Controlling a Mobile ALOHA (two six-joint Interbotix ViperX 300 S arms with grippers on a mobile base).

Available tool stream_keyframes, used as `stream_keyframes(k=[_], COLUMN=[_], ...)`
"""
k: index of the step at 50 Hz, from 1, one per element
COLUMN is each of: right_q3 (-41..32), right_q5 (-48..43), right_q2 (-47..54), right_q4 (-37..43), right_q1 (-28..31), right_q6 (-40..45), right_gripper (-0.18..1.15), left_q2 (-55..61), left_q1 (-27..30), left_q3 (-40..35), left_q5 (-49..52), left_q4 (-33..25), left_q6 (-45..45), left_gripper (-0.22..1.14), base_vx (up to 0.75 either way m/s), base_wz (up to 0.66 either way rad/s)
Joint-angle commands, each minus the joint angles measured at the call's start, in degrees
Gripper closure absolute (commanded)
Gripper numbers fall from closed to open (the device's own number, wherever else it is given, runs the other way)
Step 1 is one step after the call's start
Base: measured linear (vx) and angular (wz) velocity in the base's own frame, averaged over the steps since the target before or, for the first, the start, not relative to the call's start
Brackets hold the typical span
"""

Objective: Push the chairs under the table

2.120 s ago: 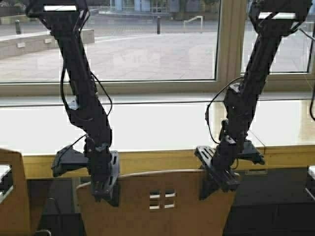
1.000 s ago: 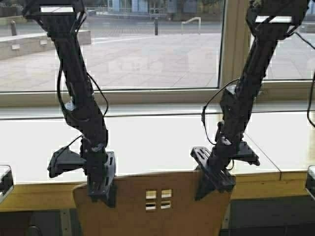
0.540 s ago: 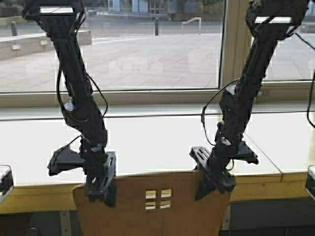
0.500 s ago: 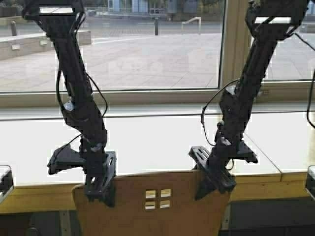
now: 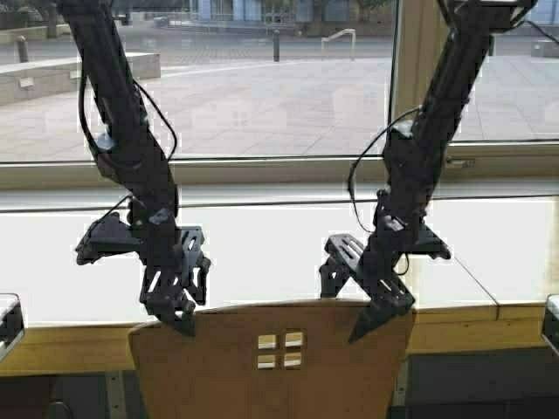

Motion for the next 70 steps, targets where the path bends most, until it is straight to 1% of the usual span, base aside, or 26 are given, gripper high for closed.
stream_keyframes(k=[1,12,15,18,20,26,31,37,40,45,52,56,59,60,62,70], right_q3=[3.5,10.1,11.6,13.0,14.0,17.2,20.9,26.0,27.4,27.5,29.6,30.8,31.0,31.0,31.0,31.0], right_q5=[-1.1,-1.7,-2.1,-2.5,-2.6,-3.3,-3.9,-4.0,-4.3,-4.4,-4.4,-4.5,-4.5,-4.5,-4.5,-4.5], right_q2=[-8.1,-18.1,-21.1,-24.3,-26.7,-34.9,-42.4,-51.3,-55.1,-60.1,-65.4,-66.6,-66.6,-66.4,-66.0,-64.3], right_q4=[-0.1,-0.4,-2.2,-5.4,-8.0,-20.4,-29.6,-37.7,-39.6,-40.5,-43.5,-44.6,-45.3,-45.5,-46.1,-46.9], right_q1=[-0.3,-1.3,-1.7,-1.9,-2.5,-5.0,-7.3,-9.8,-9.9,-9.0,-7.8,-7.8,-7.8,-7.8,-7.8,-7.8], right_q6=[-0.1,-0.4,-0.9,-1.6,-2.0,-2.2,-2.1,-2.1,-2.0,-2.1,-2.1,-2.1,-2.1,-2.1,-2.1,-2.0], right_gripper=[-0.02,-0.02,-0.02,-0.02,-0.02,-0.01,-0.01,-0.01,-0.01,-0.01,-0.01,-0.01,-0.01,-0.01,-0.01,-0.01], left_q2=[-9.6,-21.4,-25.2,-29.2,-33.2,-44.0,-52.6,-60.3,-63.3,-67.5,-72.3,-73.0,-72.9,-72.9,-73.0,-73.9], left_q1=[0.3,0.3,0.4,1.1,2.0,4.9,8.2,11.0,11.3,11.4,11.7,12.0,13.4,14.0,14.5,14.5], left_q3=[4.0,11.9,14.3,17.0,19.2,25.1,28.5,30.3,30.6,30.5,31.6,32.3,33.0,33.1,33.1,33.0], left_q5=[-0.3,-0.4,-0.9,-1.0,-0.7,0.0,2.1,7.6,11.4,16.4,18.2,18.1,18.1,18.2,18.2,18.0], left_q4=[0.2,0.3,2.0,5.1,8.6,16.7,20.7,26.3,30.1,36.7,46.2,52.6,57.0,57.9,57.7,57.9], left_q6=[0.2,0.9,2.9,6.1,9.4,16.5,21.4,27.0,29.4,32.1,32.3,32.3,32.3,31.7,31.1,30.3], left_gripper=[0.02,0.02,0.02,0.02,0.02,0.02,0.02,0.02,0.02,0.02,0.02,0.02,0.02,0.02,0.02,0.02], base_vx=[-0.01,-0.01,-0.01,-0.01,-0.02,-0.03,-0.04,-0.06,-0.06,-0.05,-0.05,-0.07,-0.09,-0.1,-0.1,-0.12], base_wz=[0.02,-0.01,0.01,0.01,0.02,0.02,0.09,0.2,0.26,0.33,0.45,0.59,0.6,0.58,0.54,0.43])
